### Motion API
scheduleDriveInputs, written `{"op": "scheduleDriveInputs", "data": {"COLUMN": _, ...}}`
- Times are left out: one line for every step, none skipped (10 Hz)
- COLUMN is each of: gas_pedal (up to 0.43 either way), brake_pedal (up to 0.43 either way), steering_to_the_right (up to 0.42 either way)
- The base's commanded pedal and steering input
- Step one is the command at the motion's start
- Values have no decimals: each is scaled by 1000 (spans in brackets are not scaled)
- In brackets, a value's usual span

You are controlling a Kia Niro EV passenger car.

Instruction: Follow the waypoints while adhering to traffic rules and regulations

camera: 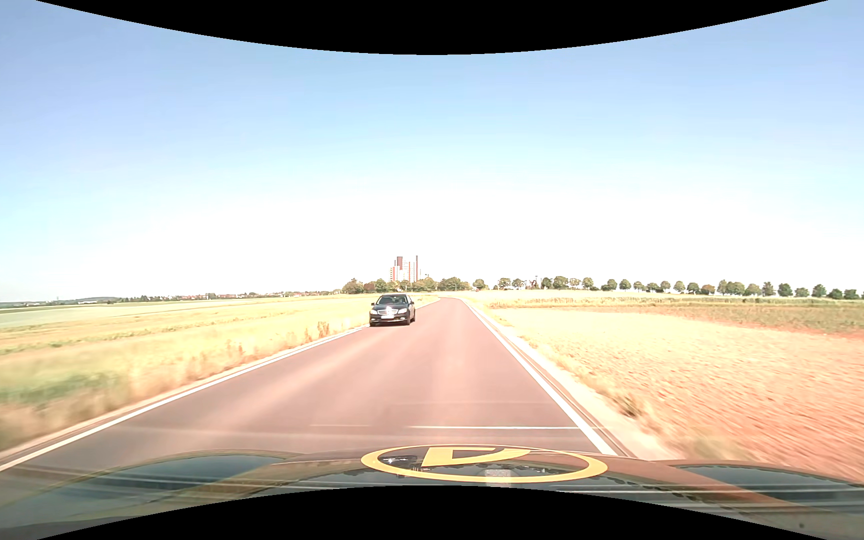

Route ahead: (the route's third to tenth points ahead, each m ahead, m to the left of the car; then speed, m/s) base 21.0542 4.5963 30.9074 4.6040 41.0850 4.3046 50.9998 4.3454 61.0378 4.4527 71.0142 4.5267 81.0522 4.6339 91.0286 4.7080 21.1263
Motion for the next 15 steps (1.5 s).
{"op": "scheduleDriveInputs", "data": {"gas_pedal": 240, "brake_pedal": 0, "steering_to_the_right": -2}}
{"op": "scheduleDriveInputs", "data": {"gas_pedal": 209, "brake_pedal": 0, "steering_to_the_right": -2}}
{"op": "scheduleDriveInputs", "data": {"gas_pedal": 209, "brake_pedal": 0, "steering_to_the_right": -2}}
{"op": "scheduleDriveInputs", "data": {"gas_pedal": 177, "brake_pedal": 0, "steering_to_the_right": -2}}
{"op": "scheduleDriveInputs", "data": {"gas_pedal": 157, "brake_pedal": 0, "steering_to_the_right": -2}}
{"op": "scheduleDriveInputs", "data": {"gas_pedal": 150, "brake_pedal": 0, "steering_to_the_right": -2}}
{"op": "scheduleDriveInputs", "data": {"gas_pedal": 150, "brake_pedal": 0, "steering_to_the_right": -2}}
{"op": "scheduleDriveInputs", "data": {"gas_pedal": 150, "brake_pedal": 0, "steering_to_the_right": -2}}
{"op": "scheduleDriveInputs", "data": {"gas_pedal": 150, "brake_pedal": 0, "steering_to_the_right": -2}}
{"op": "scheduleDriveInputs", "data": {"gas_pedal": 150, "brake_pedal": 0, "steering_to_the_right": -2}}
{"op": "scheduleDriveInputs", "data": {"gas_pedal": 157, "brake_pedal": 0, "steering_to_the_right": -2}}
{"op": "scheduleDriveInputs", "data": {"gas_pedal": 157, "brake_pedal": 0, "steering_to_the_right": -2}}
{"op": "scheduleDriveInputs", "data": {"gas_pedal": 169, "brake_pedal": 0, "steering_to_the_right": -2}}
{"op": "scheduleDriveInputs", "data": {"gas_pedal": 177, "brake_pedal": 0, "steering_to_the_right": -1}}
{"op": "scheduleDriveInputs", "data": {"gas_pedal": 177, "brake_pedal": 0, "steering_to_the_right": -1}}
